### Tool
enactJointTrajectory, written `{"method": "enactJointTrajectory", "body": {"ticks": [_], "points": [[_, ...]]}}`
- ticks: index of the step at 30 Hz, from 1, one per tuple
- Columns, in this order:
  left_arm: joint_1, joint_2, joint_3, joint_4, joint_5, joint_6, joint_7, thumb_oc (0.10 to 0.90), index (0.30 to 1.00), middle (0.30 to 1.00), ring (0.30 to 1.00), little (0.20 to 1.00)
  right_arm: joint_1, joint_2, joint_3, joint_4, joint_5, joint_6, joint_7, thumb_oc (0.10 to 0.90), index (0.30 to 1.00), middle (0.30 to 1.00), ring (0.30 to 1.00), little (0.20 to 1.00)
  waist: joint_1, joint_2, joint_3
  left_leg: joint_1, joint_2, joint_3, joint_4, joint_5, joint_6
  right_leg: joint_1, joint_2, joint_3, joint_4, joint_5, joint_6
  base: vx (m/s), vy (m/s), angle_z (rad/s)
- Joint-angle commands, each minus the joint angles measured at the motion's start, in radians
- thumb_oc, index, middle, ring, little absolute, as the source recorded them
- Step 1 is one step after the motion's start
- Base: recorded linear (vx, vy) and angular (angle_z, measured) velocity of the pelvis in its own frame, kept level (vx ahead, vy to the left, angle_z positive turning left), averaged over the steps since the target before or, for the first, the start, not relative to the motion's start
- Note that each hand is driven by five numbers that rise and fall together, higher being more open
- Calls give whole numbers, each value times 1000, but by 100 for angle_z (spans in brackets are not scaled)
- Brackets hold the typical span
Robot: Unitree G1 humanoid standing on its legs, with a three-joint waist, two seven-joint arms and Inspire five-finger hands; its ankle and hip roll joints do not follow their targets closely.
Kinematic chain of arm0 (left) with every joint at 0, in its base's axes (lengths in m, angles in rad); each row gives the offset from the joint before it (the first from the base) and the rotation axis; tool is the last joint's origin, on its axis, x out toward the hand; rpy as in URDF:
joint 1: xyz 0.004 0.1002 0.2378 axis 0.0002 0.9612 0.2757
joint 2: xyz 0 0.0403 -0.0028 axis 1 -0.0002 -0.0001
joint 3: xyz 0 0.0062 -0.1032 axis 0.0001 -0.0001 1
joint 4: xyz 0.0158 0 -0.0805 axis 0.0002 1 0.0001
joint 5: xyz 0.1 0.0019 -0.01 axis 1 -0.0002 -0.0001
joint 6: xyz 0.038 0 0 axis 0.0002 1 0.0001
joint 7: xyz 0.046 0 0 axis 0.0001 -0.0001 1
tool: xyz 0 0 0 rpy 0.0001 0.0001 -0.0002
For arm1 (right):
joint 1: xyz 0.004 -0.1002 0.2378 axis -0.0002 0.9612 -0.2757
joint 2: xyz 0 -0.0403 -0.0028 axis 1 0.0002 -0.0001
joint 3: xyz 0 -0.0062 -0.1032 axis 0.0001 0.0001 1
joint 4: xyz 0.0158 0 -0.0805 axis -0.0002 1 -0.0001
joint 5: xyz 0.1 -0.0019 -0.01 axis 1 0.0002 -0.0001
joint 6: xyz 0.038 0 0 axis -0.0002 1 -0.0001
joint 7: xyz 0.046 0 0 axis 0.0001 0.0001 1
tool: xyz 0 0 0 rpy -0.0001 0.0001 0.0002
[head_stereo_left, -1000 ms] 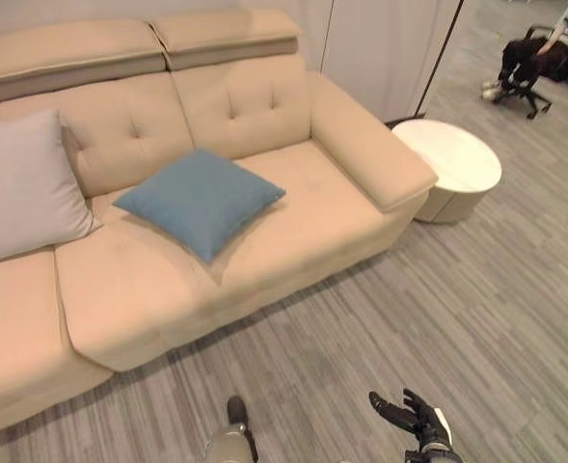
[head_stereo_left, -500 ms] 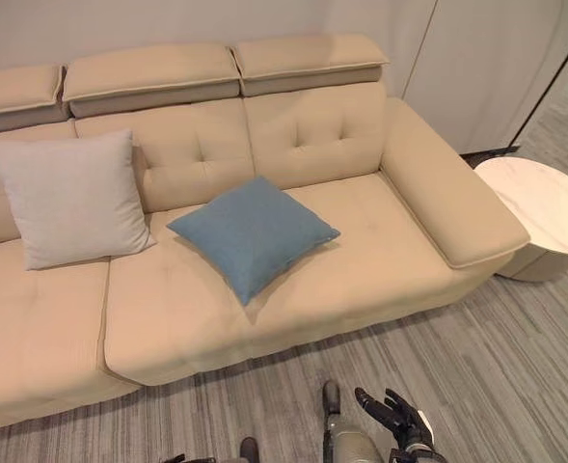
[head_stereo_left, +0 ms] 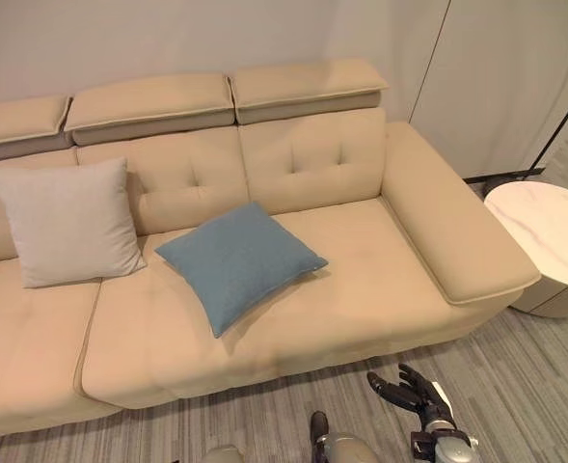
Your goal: Pick up all the scattered cushions and arrange them neatly on the sofa.
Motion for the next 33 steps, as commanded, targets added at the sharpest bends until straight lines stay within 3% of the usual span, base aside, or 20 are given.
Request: {"method": "enactJointTrajectory", "body": {"ticks": [1, 3, 5, 9, 12, 13, 22, 25, 27, 28, 29, 30, 31, 33], "points": [[11, 6, -14, -13, -29, -21, 0, 800, 900, 900, 900, 900, 5, -38, 0, -153, -35, -67, -2, 800, 900, 900, 900, 900, 57, 34, 19, -78, 82, -26, -170, 146, -36, 149, 15, 37, 69, -128, 40, 236, 87, -61], [13, 4, -11, -16, -38, -20, -12, 800, 900, 900, 900, 900, 1, -38, 17, -134, -75, -63, 11, 800, 900, 900, 900, 900, 81, 38, 11, -73, 98, -26, -213, 185, -36, 193, 37, 55, 99, -180, 40, 397, 191, -94], [13, 2, -12, -17, -31, -18, -15, 800, 900, 900, 900, 900, 4, -40, 23, -134, -100, -61, 14, 800, 900, 900, 900, 900, 86, 29, 7, -65, 89, -33, -199, 186, -33, 196, 35, 64, 126, -193, 42, 251, 157, -49], [3, 11, -26, -9, 10, -6, -13, 800, 900, 900, 900, 900, 30, -12, 38, -135, -103, -53, 42, 800, 900, 900, 900, 900, 84, -12, -18, -36, 59, -14, -169, 146, -4, 184, 16, 72, 208, -200, 67, 226, 154, -33], [-2, 15, -34, -30, 13, -9, -8, 800, 900, 900, 900, 900, 38, 2, 53, -143, -116, -54, 54, 800, 900, 900, 900, 900, 76, -14, -22, -5, 41, 3, -162, 100, 23, 131, 1, 81, 291, -186, 95, 124, 145, -26], [25, -25, -217, 57, 181, -30, -44, 800, 900, 900, 900, 900, -145, 83, -119, 908, 137, 41, -24, 800, 900, 900, 900, 900, 50, 103, -158, 251, 51, 127, -418, 125, -39, 267, -52, -94, -116, -88, 114, 73, 77, -18], [39, -21, -118, 71, 39, -27, -46, 800, 900, 900, 900, 900, -154, 89, -131, 896, 160, 33, -21, 800, 900, 900, 900, 900, 57, 92, -144, 252, 58, 105, -408, 127, -47, 279, -40, -107, -116, -97, 98, 36, -43, -4], [31, 4, -97, 65, -3, -37, -28, 800, 900, 900, 900, 900, -177, 70, -119, 884, 146, 25, -40, 800, 900, 900, 900, 900, 65, 72, -99, 190, 85, 81, -294, 102, -54, 254, -29, -101, -79, -106, 76, -41, -115, 1], [20, 25, -86, 54, -39, -44, -18, 800, 900, 900, 900, 900, -187, 57, -105, 870, 145, 11, -54, 800, 900, 900, 900, 900, 83, 57, -63, 104, 102, 55, -150, 96, -59, 239, -18, -104, -49, -125, 53, -46, -210, -1], [-10, 45, -81, 34, -77, -58, 2, 800, 900, 900, 900, 900, -213, 22, -105, 849, 143, 1, -72, 800, 900, 900, 900, 900, 103, 36, -15, -27, 116, 51, 74, 135, -62, 243, -19, -128, -33, -139, 21, -11, -220, 3], [-11, 45, -81, 34, -77, -58, 2, 800, 900, 900, 900, 900, -214, 22, -105, 849, 143, 1, -72, 800, 900, 900, 900, 900, 99, 39, -18, -40, 119, 44, 86, 131, -63, 238, -16, -132, -31, -139, 20, 21, -191, 19], [-19, 50, -82, 24, -87, -63, 10, 800, 900, 900, 900, 900, -230, 0, -102, 845, 137, 1, -83, 800, 900, 900, 900, 900, 112, 36, 1, -83, 111, 45, 148, 148, -57, 242, -14, -144, -27, -152, 11, 116, -13, 38], [-25, 52, -83, 22, -95, -71, 20, 800, 900, 900, 900, 900, -252, -22, -90, 829, 132, -5, -91, 800, 900, 900, 900, 900, 139, 37, 19, -177, 35, 40, 157, 96, -29, 249, -6, -142, -30, -180, 12, 117, -11, 36], [-23, 50, -79, 26, -94, -70, 17, 800, 900, 900, 900, 900, -254, -21, -86, 824, 128, -6, -93, 800, 900, 900, 900, 900, 151, 31, 3, -200, 10, 58, 101, 78, -13, 250, -4, -141, -40, -191, 19, 177, 39, 27]]}}
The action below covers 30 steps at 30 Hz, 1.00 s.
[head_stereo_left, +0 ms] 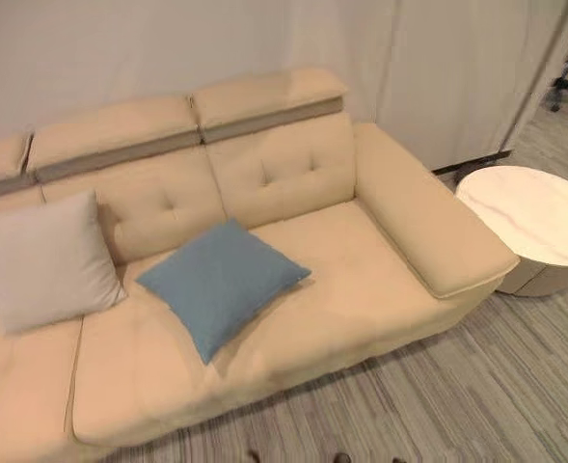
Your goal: Pick up all the scattered cushions and arrange them neatly on the sofa.
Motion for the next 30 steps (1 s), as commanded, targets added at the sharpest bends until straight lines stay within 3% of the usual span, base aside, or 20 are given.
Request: {"method": "enactJointTrajectory", "body": {"ticks": [1, 3, 4, 5, 7, 8, 9, 10, 12, 13, 14, 16, 17, 20, 21, 24, 27, 30], "points": [[31, 32, -4, 14, -12, -20, 31, 800, 900, 900, 900, 900, -13, -56, 7, -36, -15, -45, -42, 800, 900, 900, 900, 900, 48, -2, -20, -89, -32, 74, -94, -81, 101, 53, 7, -9, 26, -182, 92, 288, 84, 17], [50, 42, 9, 20, -22, -19, 35, 800, 900, 900, 900, 900, -17, -49, 18, -65, -13, -50, -53, 800, 900, 900, 900, 900, 81, -13, -17, -161, 23, 158, -174, -16, 83, 98, 11, -15, 3, -209, 95, 362, 123, 6], [60, 44, 12, 24, -20, -20, 38, 800, 900, 900, 900, 900, -12, -39, 21, -72, -15, -54, -55, 800, 900, 900, 900, 900, 93, -25, -16, -175, 50, 184, -204, -20, 65, 126, 1, -21, 0, -229, 98, 467, 157, 9], [75, 48, 33, 35, -19, -16, 22, 800, 900, 900, 900, 900, -12, -18, 29, -84, -24, -50, -46, 800, 900, 900, 900, 900, 98, -27, -32, -122, 76, 242, -285, 6, 77, 144, 11, -34, 3, -230, 110, 523, 158, 8], [80, 61, 52, 55, -23, -8, 28, 800, 900, 900, 900, 900, -14, 30, 63, -88, -56, -44, -36, 800, 900, 900, 900, 900, 116, -61, -56, -117, 45, 226, -262, 24, 110, 159, -4, -33, 64, -232, 120, 405, 118, 9], [80, 62, 53, 56, -23, -8, 27, 800, 900, 900, 900, 900, -14, 31, 63, -87, -56, -44, -36, 800, 900, 900, 900, 900, 115, -63, -57, -118, 43, 226, -262, 24, 110, 158, -6, -33, 66, -233, 120, 410, 112, -4], [76, 72, 55, 61, -11, -3, 23, 800, 900, 900, 900, 900, -17, 68, 81, -109, -54, -52, -31, 800, 900, 900, 900, 900, 127, -99, -69, -94, 21, 230, -260, -5, 131, 142, -14, -39, 167, -215, 149, 356, 103, -5], [76, 77, 57, 60, 5, 4, 20, 800, 900, 900, 900, 900, -15, 85, 87, -122, -53, -53, -21, 800, 900, 900, 900, 900, 127, -109, -72, -73, 10, 232, -270, -23, 142, 111, -18, -38, 236, -185, 175, 459, 156, -5], [62, 86, 45, 43, 25, 8, 16, 800, 900, 900, 900, 900, -26, 98, 111, -156, -61, -58, -9, 800, 900, 900, 900, 900, 104, -115, -64, -40, -18, 216, -277, -62, 173, 29, -25, -6, 407, -73, 216, 258, 115, 10], [62, 86, 45, 43, 25, 8, 16, 800, 900, 900, 900, 900, -27, 98, 111, -156, -61, -58, -9, 800, 900, 900, 900, 900, 104, -116, -65, -42, -19, 216, -276, -63, 174, 27, -26, -6, 409, -74, 217, 333, 109, 44], [42, 96, 27, 30, 30, 10, 20, 800, 900, 900, 900, 900, -41, 99, 115, -184, -66, -63, -3, 800, 900, 900, 900, 900, 74, -87, -48, 14, -23, 174, -297, -86, 191, -80, -32, 22, 551, -20, 227, 230, 62, 59], [37, 97, 30, 27, 33, 15, 17, 800, 900, 900, 900, 900, -39, 96, 113, -217, -57, -55, 10, 800, 900, 900, 900, 900, 56, -73, -42, 42, -26, 157, -306, -95, 195, -114, -42, 27, 573, -32, 214, 342, 65, 70], [13, 109, 11, -1, 40, -4, 25, 800, 900, 900, 900, 900, -28, 55, 128, -260, -73, -88, 11, 800, 900, 900, 900, 900, 22, -46, -27, 95, -30, 108, -317, -116, 189, -176, -64, 36, 514, -110, 171, 355, 24, 79], [13, 95, 1, -26, 39, -12, 24, 800, 900, 900, 900, 900, -30, 27, 147, -355, -91, -96, 7, 800, 900, 900, 900, 900, -2, -39, -16, 120, -43, 69, -310, -136, 182, -196, -80, 73, 411, -123, 153, 361, -65, 103], [17, 79, -8, -62, 42, -16, 29, 800, 900, 900, 900, 900, -22, -8, 160, -484, -114, -95, 12, 800, 900, 900, 900, 900, -23, -39, 1, 142, -55, 38, -304, -161, 171, -243, -109, 121, 308, -86, 160, 225, -169, 95], [-5, 68, -36, -94, 57, -29, 46, 800, 900, 900, 900, 900, -72, -76, 181, -585, -186, -92, 2, 800, 900, 900, 900, 900, -32, -49, 28, 132, -52, 10, -264, -190, 146, -272, -182, 105, 202, -12, 183, 199, -216, 64], [-33, 82, -55, -118, 85, -43, 44, 800, 900, 900, 900, 900, -154, -187, 172, -709, -231, -91, -2, 800, 900, 900, 900, 900, -35, -79, 40, 125, -80, -18, -222, -214, 132, -267, -190, 156, 201, 16, 203, 136, -141, 62], [-41, 96, -69, -131, 102, -49, 41, 800, 900, 900, 900, 900, -279, -305, 177, -715, -231, -91, 4, 800, 900, 900, 900, 900, -29, -76, 13, 113, -74, -26, -249, -194, 118, -252, -186, 134, 154, 43, 208, 84, -143, 14]]}}
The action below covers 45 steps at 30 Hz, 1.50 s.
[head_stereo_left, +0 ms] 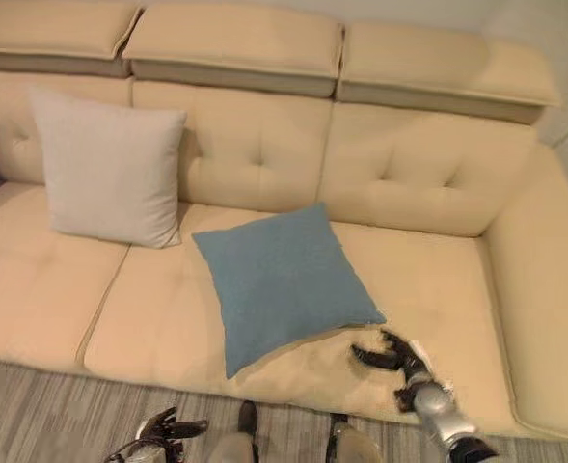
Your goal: Pick up all the scattered cushions and arrange them neatly on the sofa.
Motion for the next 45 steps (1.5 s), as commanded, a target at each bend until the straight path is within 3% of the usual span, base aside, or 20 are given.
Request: {"method": "enactJointTrajectory", "body": {"ticks": [1, 2, 3, 5, 6, 8, 12, 15, 18, 24, 28, 37, 45], "points": [[-22, 64, -27, -26, 43, -39, 21, 800, 900, 900, 900, 900, -209, -198, -31, -79, -10, -58, -33, 800, 900, 900, 900, 900, 2, -46, -44, -29, -4, 60, 69, -117, -20, -17, -81, 44, 58, -93, 82, 53, -77, 1], [-23, 63, -26, -26, 43, -39, 21, 800, 900, 900, 900, 900, -212, -199, -29, -77, -9, -58, -33, 800, 900, 900, 900, 900, 1, -44, -43, -28, -3, 60, 68, -117, -20, -16, -80, 43, 56, -92, 82, 56, -115, 4], [-30, 66, -37, -22, 34, -40, 12, 800, 900, 900, 900, 900, -360, -291, 5, -34, 10, -54, -29, 800, 900, 900, 900, 900, 8, -39, -54, -32, 5, 54, 41, -101, -31, -10, -79, 35, 26, -85, 82, 45, -125, 5], [-23, 64, -44, -7, 19, -43, 5, 800, 900, 900, 900, 900, -513, -347, 60, 39, 29, -45, -19, 800, 900, 900, 900, 900, 22, -38, -61, -36, 13, 52, 24, -89, -40, -7, -77, 30, 4, -81, 81, 34, -98, -4], [-24, 62, -42, -7, 19, -43, 5, 800, 900, 900, 900, 900, -518, -347, 64, 42, 30, -47, -19, 800, 900, 900, 900, 900, 21, -37, -61, -36, 14, 52, 23, -89, -40, -6, -76, 30, 3, -81, 81, 8, -44, -7], [-26, 77, -52, 8, 10, -54, 9, 800, 900, 900, 900, 900, -687, -361, 125, 183, 85, -40, -9, 800, 900, 900, 900, 900, 42, -30, -63, -49, 23, 52, 9, -75, -49, -11, -71, 28, -20, -74, 79, 5, -69, -4], [-51, 92, -59, -2, 1, -63, 16, 800, 900, 900, 900, 900, -758, -368, 162, 229, 102, -40, -8, 800, 900, 900, 900, 900, 45, -21, -57, -62, 27, 54, -1, -66, -52, -23, -67, 28, -30, -69, 78, -22, -29, 1], [-137, 106, -86, -86, -89, -103, 34, 800, 900, 900, 900, 900, -889, -355, 214, 310, 131, -37, -23, 800, 900, 900, 900, 900, 52, 6, -40, -123, 34, 52, -20, -30, -63, -78, -60, 34, -42, -60, 72, -90, -34, 3], [-185, 112, -87, -173, -174, -137, 51, 800, 900, 900, 900, 900, -914, -348, 225, 326, 147, -37, -31, 800, 900, 900, 900, 900, 54, 24, -24, -151, 35, 53, -29, -11, -69, -110, -57, 37, -34, -62, 69, -48, -24, 4], [-250, 129, -58, -322, -355, -184, 54, 800, 900, 900, 900, 900, -886, -321, 227, 274, 168, -47, -44, 800, 900, 900, 900, 900, 54, 50, -10, -187, 38, 59, -38, 7, -73, -153, -55, 44, -25, -62, 68, -14, -2, 0], [-275, 137, -49, -374, -441, -183, 29, 800, 900, 900, 900, 900, -761, -260, 200, 110, 211, -65, -32, 800, 900, 900, 900, 900, 41, 64, -3, -210, 42, 67, -36, 13, -76, -184, -54, 53, -17, -58, 68, -9, 11, -7], [-246, 85, -176, -367, -282, -126, -34, 800, 900, 900, 900, 900, -486, -131, 207, -104, 219, -86, 55, 800, 900, 900, 900, 900, 9, 74, 20, -248, 45, 71, -8, 16, -76, -218, -54, 65, -1, -48, 62, -6, 14, -6], [-184, 69, -187, -303, -216, -99, -69, 800, 900, 900, 900, 900, -416, -123, 270, -89, 120, -69, 97, 800, 900, 900, 900, 900, 11, 76, 31, -269, 48, 68, 3, 20, -76, -233, -53, 68, 5, -46, 58, 0, 0, 0]]}}
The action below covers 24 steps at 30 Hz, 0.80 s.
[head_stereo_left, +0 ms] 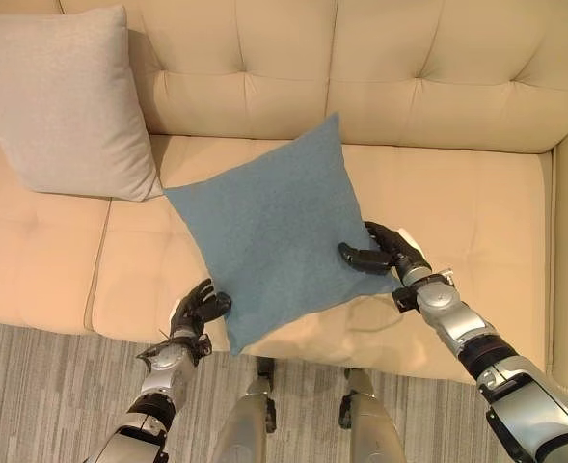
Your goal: Pick up all the scattered cushions and arrange them neatly on the sofa.
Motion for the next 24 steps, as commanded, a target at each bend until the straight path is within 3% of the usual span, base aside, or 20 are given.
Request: {"method": "enactJointTrajectory", "body": {"ticks": [1, 4, 5, 6, 9, 13, 19, 20, 23, 24], "points": [[66, 19, -38, 20, 40, -8, -16, 800, 900, 900, 900, 900, -14, -9, 24, -54, -43, -65, 13, 800, 900, 900, 900, 900, 5, -12, -61, -109, 36, 19, 82, -25, -46, -67, -71, 55, 108, -114, 80, 0, 0, 0], [66, 19, -38, 20, 40, -8, -16, 800, 900, 900, 900, 900, -14, -9, 24, -54, -43, -65, 13, 800, 900, 900, 900, 900, 5, -12, -61, -109, 36, 19, 82, -25, -46, -67, -71, 55, 108, -114, 80, 0, -15, 0], [-167, -64, -104, 203, 43, 36, 14, 400, 300, 300, 300, 300, -99, 124, 143, 63, -52, -29, 59, 400, 300, 300, 300, 300, -16, -32, -51, -119, 50, 25, 96, -28, -57, -86, -60, 68, 122, -118, 75, 9, -52, -5], [-207, -90, -103, 214, 27, 20, 57, 400, 300, 300, 300, 300, -103, 169, 160, 85, -39, -26, 51, 400, 300, 300, 300, 300, -21, -36, -57, -120, 53, 28, 97, -30, -60, -90, -59, 69, 125, -121, 72, 5, -51, -9], [-221, -91, -135, 209, 38, 13, 28, 400, 300, 300, 300, 300, -117, 201, 142, 82, 37, -39, 42, 400, 300, 300, 300, 300, -30, -42, -71, -121, 57, 33, 106, -37, -63, -98, -55, 78, 135, -124, 70, 15, -31, -15], [-233, -74, -146, 186, 32, 12, 20, 400, 300, 300, 300, 300, -137, 191, 88, 96, 119, -42, 37, 400, 300, 300, 300, 300, -37, -43, -77, -111, 65, 41, 110, -45, -65, -98, -50, 85, 141, -130, 69, 1, -9, -2], [-205, -35, -160, 86, 6, 8, -24, 400, 300, 300, 300, 300, -173, 88, -92, 139, 242, -46, 6, 400, 300, 300, 300, 300, -48, -36, -93, -47, 86, 64, 123, -67, -65, -56, -38, 99, 151, -151, 70, 23, -60, -11], [-165, -21, -151, 29, -16, 8, -52, 400, 300, 300, 300, 300, -120, 39, -156, 108, 267, -48, 6, 400, 300, 300, 300, 300, -59, -29, -96, -3, 101, 78, 129, -82, -67, -22, -28, 105, 153, -164, 72, 17, -45, -13], [-104, -12, -148, -59, -28, 7, -77, 400, 300, 300, 300, 300, -29, 2, -219, 63, 255, -55, 5, 400, 300, 300, 300, 300, -76, -23, -104, 49, 116, 94, 126, -88, -69, 13, -12, 117, 150, -173, 73, 57, -64, -15], [-82, -30, -152, -87, -28, 14, -76, 400, 300, 300, 300, 300, 32, 104, -213, -6, 197, -56, -41, 400, 300, 300, 300, 300, -85, -16, -106, 73, 125, 103, 127, -92, -68, 30, -2, 128, 148, -179, 71, 103, -60, -29]]}}
